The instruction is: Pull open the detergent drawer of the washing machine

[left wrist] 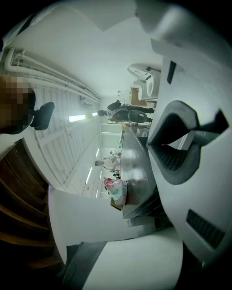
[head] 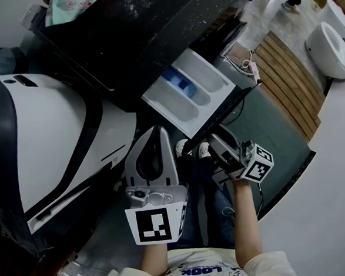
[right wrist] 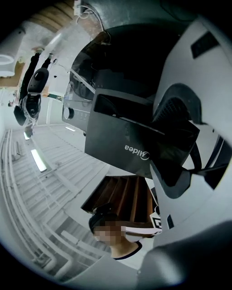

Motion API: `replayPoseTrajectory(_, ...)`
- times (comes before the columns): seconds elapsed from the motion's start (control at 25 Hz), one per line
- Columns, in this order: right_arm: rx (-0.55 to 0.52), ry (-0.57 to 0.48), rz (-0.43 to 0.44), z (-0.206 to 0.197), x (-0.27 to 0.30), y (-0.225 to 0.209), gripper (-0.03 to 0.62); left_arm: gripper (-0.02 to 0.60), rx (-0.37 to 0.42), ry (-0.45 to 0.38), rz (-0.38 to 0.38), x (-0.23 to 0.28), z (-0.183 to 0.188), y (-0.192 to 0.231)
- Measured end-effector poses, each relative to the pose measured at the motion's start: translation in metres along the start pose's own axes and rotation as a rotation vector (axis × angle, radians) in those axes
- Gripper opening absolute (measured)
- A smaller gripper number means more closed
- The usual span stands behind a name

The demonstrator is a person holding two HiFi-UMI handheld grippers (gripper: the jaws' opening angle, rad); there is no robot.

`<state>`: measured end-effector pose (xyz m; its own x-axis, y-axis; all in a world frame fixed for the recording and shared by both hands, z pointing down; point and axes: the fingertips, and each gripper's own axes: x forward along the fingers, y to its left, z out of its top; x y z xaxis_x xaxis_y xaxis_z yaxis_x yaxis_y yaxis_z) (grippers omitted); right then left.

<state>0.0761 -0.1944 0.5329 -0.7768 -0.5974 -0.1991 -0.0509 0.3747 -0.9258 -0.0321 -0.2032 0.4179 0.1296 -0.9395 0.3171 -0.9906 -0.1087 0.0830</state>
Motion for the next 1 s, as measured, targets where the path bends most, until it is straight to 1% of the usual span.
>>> replayPoseTrajectory(0.12, -0.069, 0.022, -0.060, 0.002, -0.005, 0.004, 0.233, 0.014, -0.004, -0.007, 0.003, -0.003, 0.004, 0.002)
replayPoseTrajectory(0.2, -0.113, 0.037, -0.092, 0.005, -0.007, 0.009, 0.233, 0.014, 0.007, -0.014, -0.001, -0.006, 0.008, 0.003)
replayPoseTrajectory(0.28, -0.166, 0.053, -0.120, 0.009, -0.009, 0.017, 0.233, 0.014, 0.001, -0.018, 0.006, -0.008, 0.012, 0.005)
replayPoseTrajectory(0.44, -0.302, 0.057, -0.180, 0.025, -0.010, 0.041, 0.227, 0.014, 0.052, -0.048, 0.000, -0.015, 0.028, 0.010)
replayPoseTrajectory(0.52, -0.374, 0.050, -0.213, 0.035, -0.009, 0.055, 0.218, 0.014, 0.046, -0.057, 0.013, -0.020, 0.035, 0.013)
replayPoseTrajectory(0.64, -0.450, 0.033, -0.240, 0.049, -0.004, 0.079, 0.203, 0.014, 0.029, -0.071, 0.035, -0.027, 0.047, 0.020)
replayPoseTrajectory(0.8, -0.547, -0.002, -0.284, 0.067, 0.002, 0.107, 0.152, 0.014, 0.019, -0.085, 0.057, -0.037, 0.061, 0.028)
replayPoseTrajectory(1.0, -0.691, 0.019, -0.320, 0.074, 0.022, 0.138, 0.141, 0.014, 0.016, -0.115, 0.080, -0.051, 0.083, 0.041)
